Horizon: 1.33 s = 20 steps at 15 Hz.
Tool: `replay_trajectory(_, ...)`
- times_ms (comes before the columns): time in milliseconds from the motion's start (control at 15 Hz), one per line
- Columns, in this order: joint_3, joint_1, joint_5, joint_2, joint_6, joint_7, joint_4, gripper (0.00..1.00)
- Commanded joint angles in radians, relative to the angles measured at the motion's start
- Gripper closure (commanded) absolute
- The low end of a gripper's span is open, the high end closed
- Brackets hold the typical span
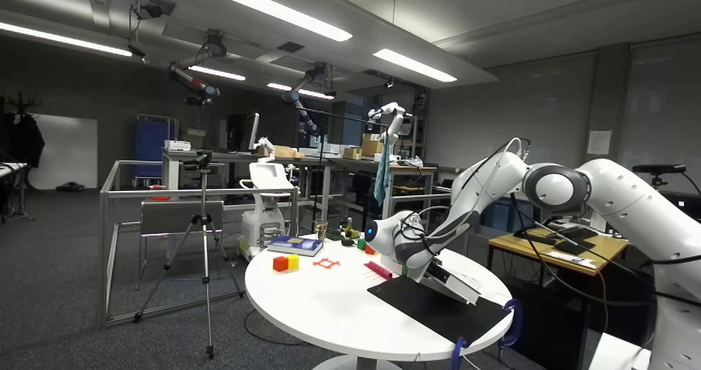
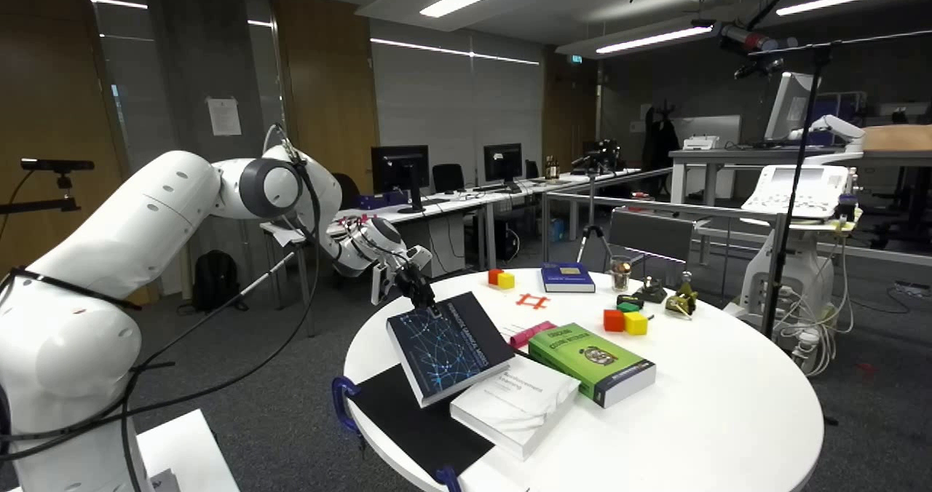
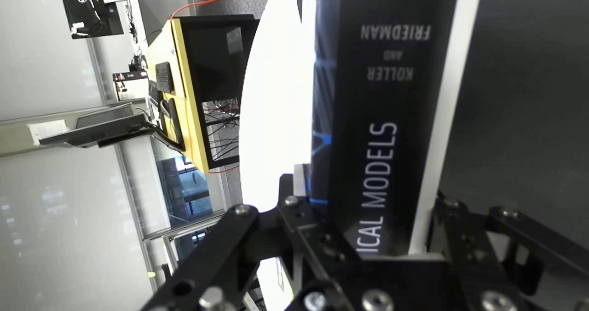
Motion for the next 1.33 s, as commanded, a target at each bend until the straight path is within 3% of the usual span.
replay_trajectory(0,-0.013,-0.014,-0.025,-0.075,-0.059,-0.018,0.008,0.73)
replay_trajectory(467,-0.029,-0.073,0.027,-0.114,-0.057,-0.033,0.049,0.73)
replay_trajectory(933,-0.084,-0.083,-0.062,-0.118,-0.074,-0.107,0.052,0.73)
replay_trajectory(1267,-0.101,-0.096,-0.195,-0.115,-0.032,-0.204,0.030,0.73)
